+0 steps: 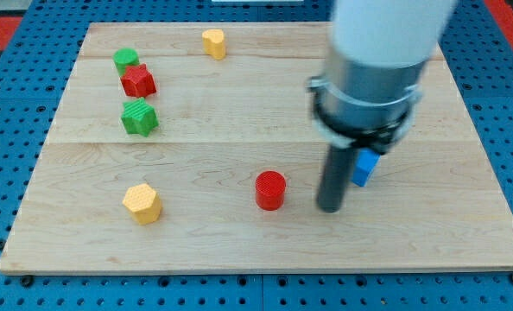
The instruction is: Place red circle above yellow hexagon
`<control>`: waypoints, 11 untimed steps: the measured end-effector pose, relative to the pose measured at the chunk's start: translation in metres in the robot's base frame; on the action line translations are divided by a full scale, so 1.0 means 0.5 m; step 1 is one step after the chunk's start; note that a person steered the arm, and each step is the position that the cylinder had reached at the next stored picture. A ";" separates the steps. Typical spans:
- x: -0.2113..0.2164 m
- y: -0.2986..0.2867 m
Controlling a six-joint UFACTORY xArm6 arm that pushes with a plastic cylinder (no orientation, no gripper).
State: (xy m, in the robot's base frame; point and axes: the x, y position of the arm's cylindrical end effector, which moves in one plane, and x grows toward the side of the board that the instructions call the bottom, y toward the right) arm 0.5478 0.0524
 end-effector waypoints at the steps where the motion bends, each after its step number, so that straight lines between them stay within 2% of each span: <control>1: 0.003 -0.145; 2: -0.035 -0.216; 3: -0.050 -0.131; 4: -0.003 -0.064; 5: 0.005 0.003; 6: -0.031 0.058; 7: -0.094 -0.054; 8: -0.095 -0.270; 9: -0.095 -0.199; 10: -0.095 -0.252; 11: -0.074 -0.237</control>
